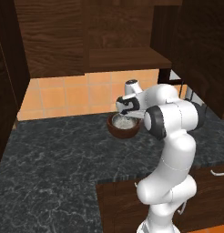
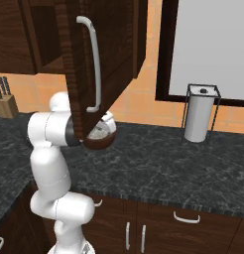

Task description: Pick up the bowls on the counter and stack them on top of one another in the open cabinet. Place the smaller bowl on top of the larger bowl.

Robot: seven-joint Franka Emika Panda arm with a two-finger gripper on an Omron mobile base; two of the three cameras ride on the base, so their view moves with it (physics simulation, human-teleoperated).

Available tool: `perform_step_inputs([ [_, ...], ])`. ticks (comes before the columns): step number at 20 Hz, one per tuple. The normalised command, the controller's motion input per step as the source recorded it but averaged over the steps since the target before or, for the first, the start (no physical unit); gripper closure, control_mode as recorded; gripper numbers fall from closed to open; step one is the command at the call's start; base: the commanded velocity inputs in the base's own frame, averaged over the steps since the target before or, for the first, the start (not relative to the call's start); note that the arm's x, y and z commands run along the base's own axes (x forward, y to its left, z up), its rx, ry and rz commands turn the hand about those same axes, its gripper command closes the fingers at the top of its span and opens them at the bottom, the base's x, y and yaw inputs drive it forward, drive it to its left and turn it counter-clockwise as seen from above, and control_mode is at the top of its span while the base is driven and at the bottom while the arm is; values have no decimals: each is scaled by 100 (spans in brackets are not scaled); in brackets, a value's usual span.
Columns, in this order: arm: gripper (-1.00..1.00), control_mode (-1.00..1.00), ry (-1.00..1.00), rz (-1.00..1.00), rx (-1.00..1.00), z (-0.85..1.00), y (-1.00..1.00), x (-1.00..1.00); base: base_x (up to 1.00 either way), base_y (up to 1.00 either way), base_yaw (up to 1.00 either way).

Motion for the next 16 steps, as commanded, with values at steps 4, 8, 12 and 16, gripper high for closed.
perform_step_inputs([
  [4,-100,-100,14,0,0,-45,-11,-1,0,0,0],
  [8,-100,-100,2,0,0,-63,0,0,0,0,0],
  [12,-100,-100,0,0,0,-27,0,0,0,0,0],
  [16,100,-100,0,0,0,0,0,0,0,0,0],
])
